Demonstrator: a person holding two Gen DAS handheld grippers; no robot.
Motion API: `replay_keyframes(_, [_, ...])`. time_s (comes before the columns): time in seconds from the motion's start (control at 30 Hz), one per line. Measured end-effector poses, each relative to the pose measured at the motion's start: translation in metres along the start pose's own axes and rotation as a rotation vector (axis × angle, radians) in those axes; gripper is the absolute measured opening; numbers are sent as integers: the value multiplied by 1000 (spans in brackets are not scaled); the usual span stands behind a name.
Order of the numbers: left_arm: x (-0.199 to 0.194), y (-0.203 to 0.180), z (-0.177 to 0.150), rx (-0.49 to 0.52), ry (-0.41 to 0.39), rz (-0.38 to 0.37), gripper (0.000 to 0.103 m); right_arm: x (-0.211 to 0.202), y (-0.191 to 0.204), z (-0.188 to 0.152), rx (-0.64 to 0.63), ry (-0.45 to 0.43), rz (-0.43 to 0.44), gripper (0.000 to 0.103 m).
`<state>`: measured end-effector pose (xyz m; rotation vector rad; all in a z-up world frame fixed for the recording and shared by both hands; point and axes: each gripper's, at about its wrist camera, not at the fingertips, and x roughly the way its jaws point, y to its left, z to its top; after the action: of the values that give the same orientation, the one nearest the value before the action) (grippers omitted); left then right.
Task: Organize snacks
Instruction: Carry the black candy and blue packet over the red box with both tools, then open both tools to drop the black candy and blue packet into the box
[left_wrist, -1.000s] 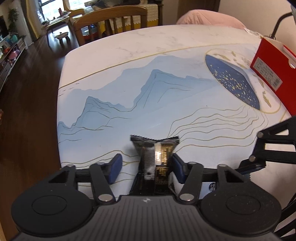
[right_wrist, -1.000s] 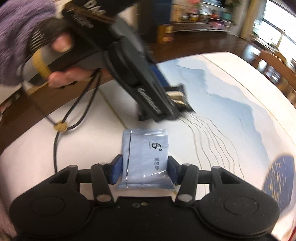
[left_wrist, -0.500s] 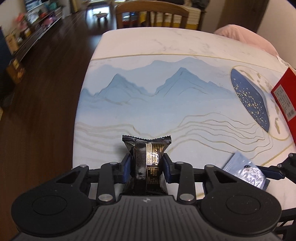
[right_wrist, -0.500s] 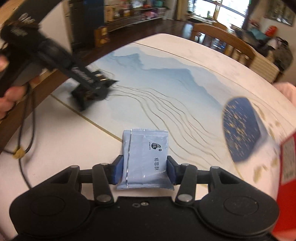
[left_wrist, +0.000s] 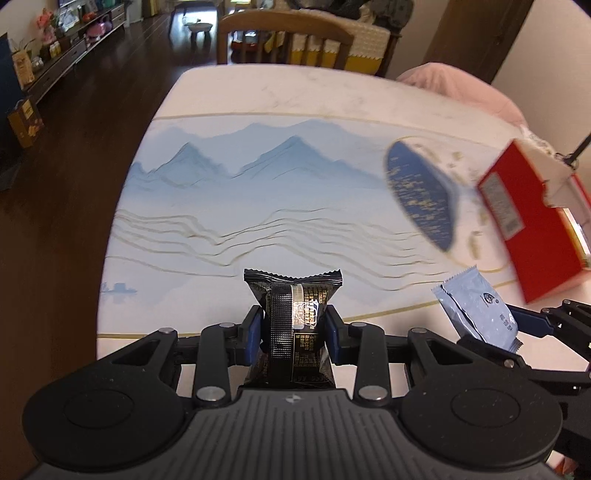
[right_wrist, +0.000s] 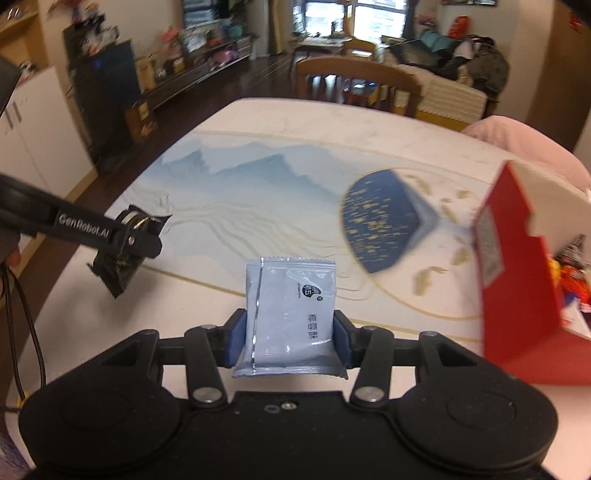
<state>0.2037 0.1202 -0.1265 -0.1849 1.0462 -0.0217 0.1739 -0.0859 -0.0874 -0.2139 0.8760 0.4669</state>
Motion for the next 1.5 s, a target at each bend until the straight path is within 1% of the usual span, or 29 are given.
replay_keyframes(0.17, [-24, -40, 5, 53, -30, -18, 34, -36, -29, 1, 53, -51, -31, 47])
replay_keyframes(0.4, [-47, -111, 21, 137, -93, -56, 34, -77, -84, 7, 106, -138, -80, 47])
replay_keyframes(0.57, [-54, -164, 34, 184, -119, -86, 34, -92, -126, 7, 129, -171, -119, 47])
replay_keyframes(0.77, [-56, -224, 47, 240, -141, -111, 34, -100, -171, 2, 138, -192, -152, 47])
replay_keyframes(1.03, [-39, -288, 63, 294, -131, -135, 34, -107, -228, -1, 160, -200, -191, 47])
replay_keyframes(1.17, [-23, -316, 72, 313, -108, -150, 34, -102, -254, -2, 170, -190, -221, 47])
replay_keyframes(1.33, [4, -346, 81, 343, -78, -136, 34, -91, -284, -4, 183, -167, -257, 47])
replay_keyframes(1.43, [22, -358, 85, 358, -65, -120, 34, -81, -300, -6, 190, -151, -259, 47])
replay_keyframes(1.5, [34, -363, 89, 352, -42, -112, 34, -74, -307, -7, 193, -131, -259, 47])
